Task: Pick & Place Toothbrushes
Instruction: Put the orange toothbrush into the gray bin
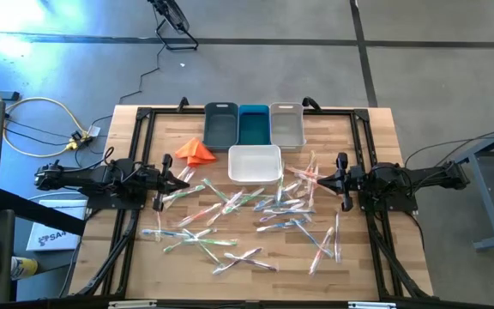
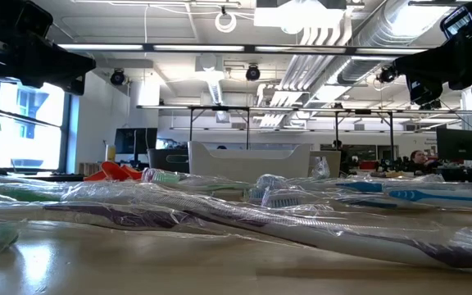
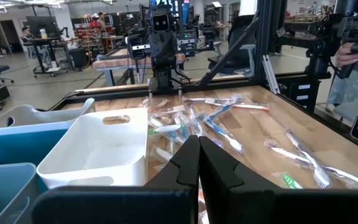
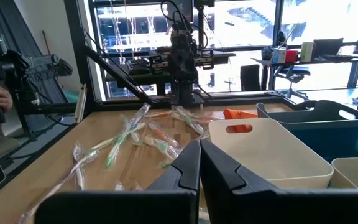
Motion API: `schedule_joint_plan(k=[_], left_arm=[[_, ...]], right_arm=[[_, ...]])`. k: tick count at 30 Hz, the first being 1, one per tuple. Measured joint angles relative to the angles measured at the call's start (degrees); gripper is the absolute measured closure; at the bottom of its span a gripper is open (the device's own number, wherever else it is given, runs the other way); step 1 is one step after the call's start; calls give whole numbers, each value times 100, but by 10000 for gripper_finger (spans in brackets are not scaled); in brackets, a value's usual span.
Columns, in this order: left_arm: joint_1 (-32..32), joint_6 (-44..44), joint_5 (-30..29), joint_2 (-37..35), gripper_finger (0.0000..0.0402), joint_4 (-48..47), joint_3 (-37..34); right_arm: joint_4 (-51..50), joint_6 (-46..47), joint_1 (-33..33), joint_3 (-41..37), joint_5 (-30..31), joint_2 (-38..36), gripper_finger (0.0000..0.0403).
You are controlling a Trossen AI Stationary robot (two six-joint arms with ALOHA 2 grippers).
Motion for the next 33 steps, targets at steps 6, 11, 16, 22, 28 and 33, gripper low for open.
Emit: schedule_joint_plan(k=[6, 11, 16, 22, 28, 33], left_arm=[[2, -14, 0, 2, 402, -2, 0], [1, -364, 0, 0, 402, -3, 0], [0, -442, 0, 2, 402, -3, 0], [0, -444, 0, 0, 402, -3, 0], [0, -444, 0, 2, 402, -3, 0], [0, -446, 0, 2, 402, -3, 0]], right_arm=[[0, 0, -2, -2, -13, -1, 400], [2, 0, -1, -2, -15, -1, 400], [2, 0, 0, 0, -15, 1, 400], [2, 0, -1, 0, -14, 0, 401], [2, 0, -1, -1, -15, -1, 401], [2, 0, 0, 0, -15, 1, 401]])
